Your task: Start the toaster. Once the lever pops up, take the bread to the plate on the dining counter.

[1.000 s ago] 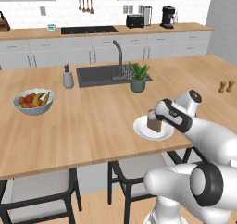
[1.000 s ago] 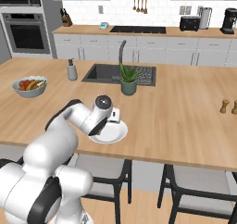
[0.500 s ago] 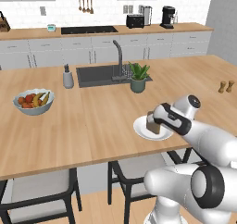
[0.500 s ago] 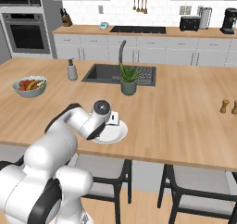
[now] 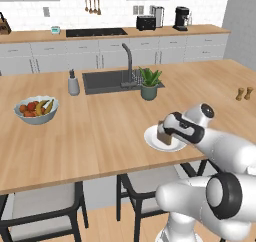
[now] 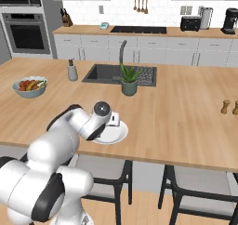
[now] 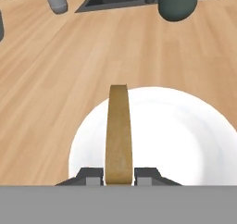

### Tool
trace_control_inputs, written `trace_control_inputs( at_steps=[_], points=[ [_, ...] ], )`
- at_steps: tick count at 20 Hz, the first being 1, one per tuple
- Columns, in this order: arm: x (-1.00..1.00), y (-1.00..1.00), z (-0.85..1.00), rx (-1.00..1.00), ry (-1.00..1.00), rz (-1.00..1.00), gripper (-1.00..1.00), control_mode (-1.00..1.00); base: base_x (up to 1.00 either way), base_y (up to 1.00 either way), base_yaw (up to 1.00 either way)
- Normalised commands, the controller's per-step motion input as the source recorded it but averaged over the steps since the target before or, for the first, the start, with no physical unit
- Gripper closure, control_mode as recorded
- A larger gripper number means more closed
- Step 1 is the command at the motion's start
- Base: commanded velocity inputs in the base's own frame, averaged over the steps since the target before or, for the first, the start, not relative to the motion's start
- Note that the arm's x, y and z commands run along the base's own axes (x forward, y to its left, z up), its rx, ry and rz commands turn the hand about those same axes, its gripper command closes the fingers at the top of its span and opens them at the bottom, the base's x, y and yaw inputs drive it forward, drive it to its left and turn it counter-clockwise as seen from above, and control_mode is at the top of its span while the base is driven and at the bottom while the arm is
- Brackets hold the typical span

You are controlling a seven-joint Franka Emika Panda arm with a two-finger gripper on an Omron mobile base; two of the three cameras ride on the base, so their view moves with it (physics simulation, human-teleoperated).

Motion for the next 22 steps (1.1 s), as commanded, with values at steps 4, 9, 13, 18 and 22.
trace_control_inputs(
  at_steps=[4, 9, 13, 18, 22],
  points=[
    [0.25, 0.00, 0.00, 0.00, 0.00, 0.00, 1.00, -1.00, 0.00, 0.00, 0.00],
    [0.03, 0.00, -0.20, 0.00, 0.00, 0.00, 1.00, -1.00, 0.00, 0.00, 0.00],
    [0.00, 0.00, -0.17, 0.00, 0.00, 0.00, 1.00, -1.00, 0.00, 0.00, 0.00],
    [0.00, 0.00, 0.00, 0.00, 0.00, 0.00, 1.00, -1.00, 0.00, 0.00, 0.00],
    [0.00, 0.00, 0.00, 0.00, 0.00, 0.00, 1.00, -1.00, 0.00, 0.00, 0.00]
  ],
)
